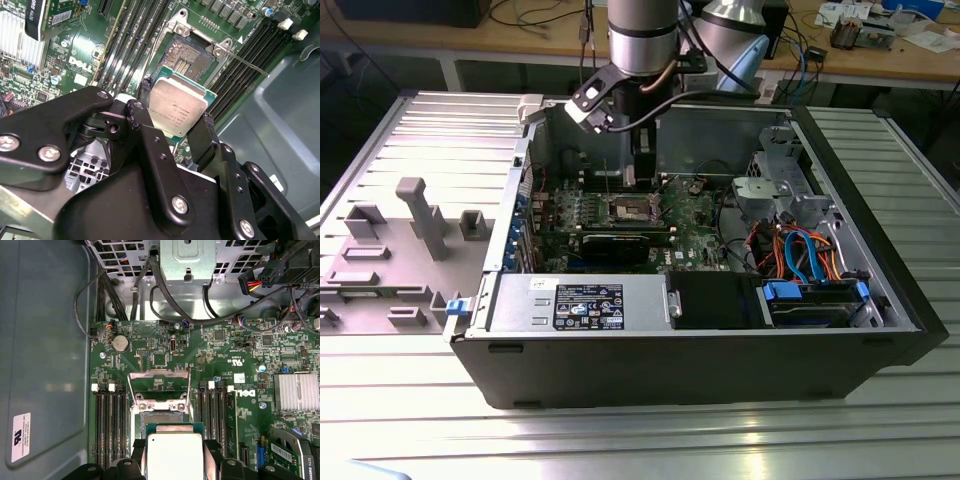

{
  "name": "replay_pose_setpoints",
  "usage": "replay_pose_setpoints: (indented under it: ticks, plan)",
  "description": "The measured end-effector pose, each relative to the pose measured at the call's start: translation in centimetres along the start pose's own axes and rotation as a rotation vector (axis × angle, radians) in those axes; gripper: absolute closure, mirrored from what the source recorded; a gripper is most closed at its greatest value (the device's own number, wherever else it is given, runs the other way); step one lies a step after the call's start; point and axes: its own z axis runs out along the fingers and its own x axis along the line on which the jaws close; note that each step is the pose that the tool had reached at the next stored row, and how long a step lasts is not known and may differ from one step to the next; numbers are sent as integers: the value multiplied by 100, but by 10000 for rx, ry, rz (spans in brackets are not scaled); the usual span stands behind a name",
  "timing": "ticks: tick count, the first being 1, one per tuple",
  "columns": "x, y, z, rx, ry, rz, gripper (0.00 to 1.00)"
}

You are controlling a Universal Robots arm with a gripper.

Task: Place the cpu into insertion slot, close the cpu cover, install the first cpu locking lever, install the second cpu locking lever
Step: 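Place the cpu into insertion slot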

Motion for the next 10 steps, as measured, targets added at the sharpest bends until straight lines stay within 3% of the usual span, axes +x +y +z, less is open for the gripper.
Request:
replay_pose_setpoints:
  ticks: [4,10]
  plan:
    - [17,-8,57,-2,-14,138,45]
    - [107,-45,175,-4,-12,146,45]
